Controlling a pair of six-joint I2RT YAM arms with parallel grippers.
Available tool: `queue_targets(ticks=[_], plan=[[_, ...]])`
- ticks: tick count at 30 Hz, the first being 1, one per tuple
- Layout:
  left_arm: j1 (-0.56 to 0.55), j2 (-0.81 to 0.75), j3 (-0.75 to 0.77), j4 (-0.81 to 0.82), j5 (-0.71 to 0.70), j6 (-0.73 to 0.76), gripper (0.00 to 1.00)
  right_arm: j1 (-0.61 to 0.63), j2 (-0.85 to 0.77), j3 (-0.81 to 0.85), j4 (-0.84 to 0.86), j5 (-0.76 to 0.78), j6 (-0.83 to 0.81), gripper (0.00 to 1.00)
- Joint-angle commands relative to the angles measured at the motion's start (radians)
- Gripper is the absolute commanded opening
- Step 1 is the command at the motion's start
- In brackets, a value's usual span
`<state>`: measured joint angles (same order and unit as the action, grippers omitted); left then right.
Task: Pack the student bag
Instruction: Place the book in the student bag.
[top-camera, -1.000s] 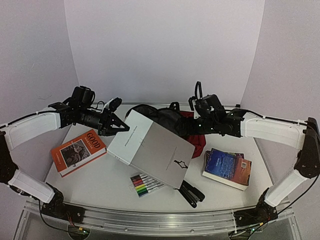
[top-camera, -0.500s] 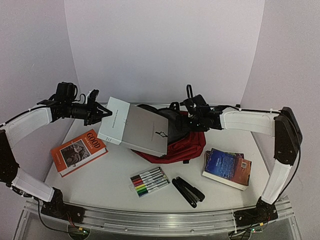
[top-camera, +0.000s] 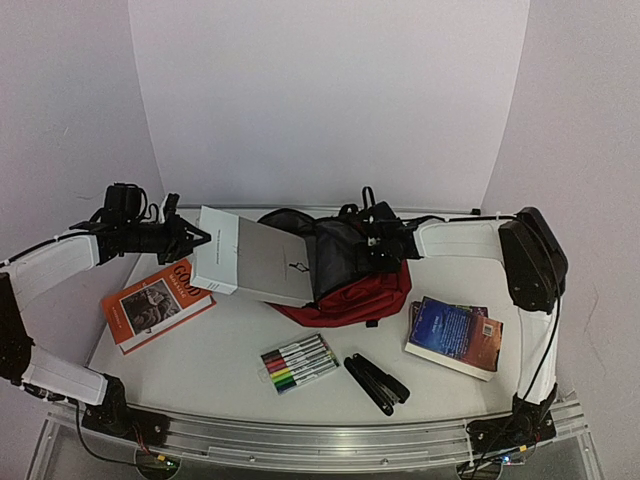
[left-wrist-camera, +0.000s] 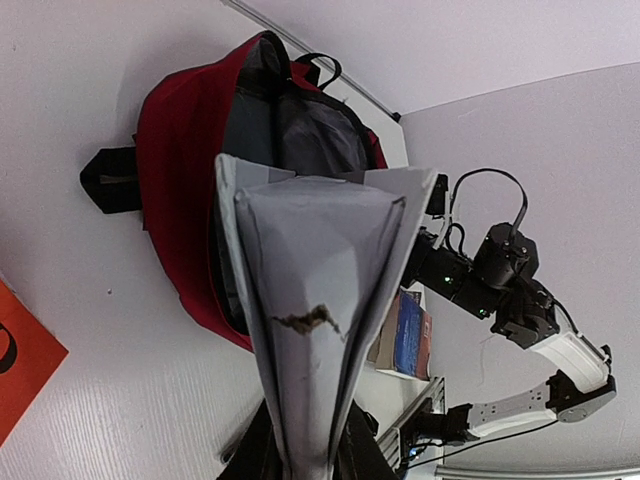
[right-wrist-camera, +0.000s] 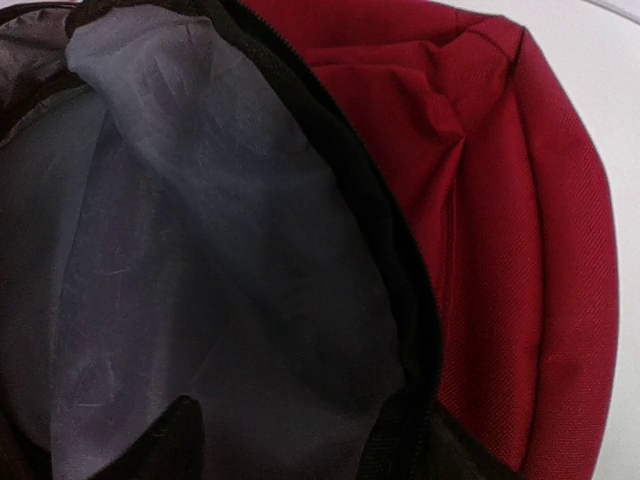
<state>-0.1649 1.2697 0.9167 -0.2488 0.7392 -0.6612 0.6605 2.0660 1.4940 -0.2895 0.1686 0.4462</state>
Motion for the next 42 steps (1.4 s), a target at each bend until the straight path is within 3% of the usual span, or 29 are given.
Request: queue_targets(ticks=[1, 5, 9, 21, 32, 42], plan=[[0.011, -0.044, -0.03, 0.156, -0.042, -0.058, 0.1, -0.003, 0.001, 0.064, 0.011, -0.032, 0.003, 0.42], [0.019, -0.049, -0.066, 0.223, -0.071, -0.102, 0.09, -0.004, -0.057, 0.067, 0.018, -0.054, 0.012, 0.12], [0.02, -0.022, -0.094, 0.317, -0.071, -0.144, 0.09, -0.004, -0.138, 0.062, 0.037, -0.1, 0.003, 0.0], [0.022, 0.04, -0.053, 0.312, -0.13, -0.116, 0.09, -0.003, -0.325, 0.048, 0.103, -0.275, -0.033, 0.0], [0.016, 0.115, -0.091, 0.503, -0.011, -0.238, 0.09, -0.002, -0.369, 0.044, 0.223, -0.446, -0.042, 0.0], [-0.047, 0.197, -0.073, 0.605, 0.015, -0.304, 0.08, -0.002, -0.407, 0.025, 0.353, -0.538, -0.027, 0.0]])
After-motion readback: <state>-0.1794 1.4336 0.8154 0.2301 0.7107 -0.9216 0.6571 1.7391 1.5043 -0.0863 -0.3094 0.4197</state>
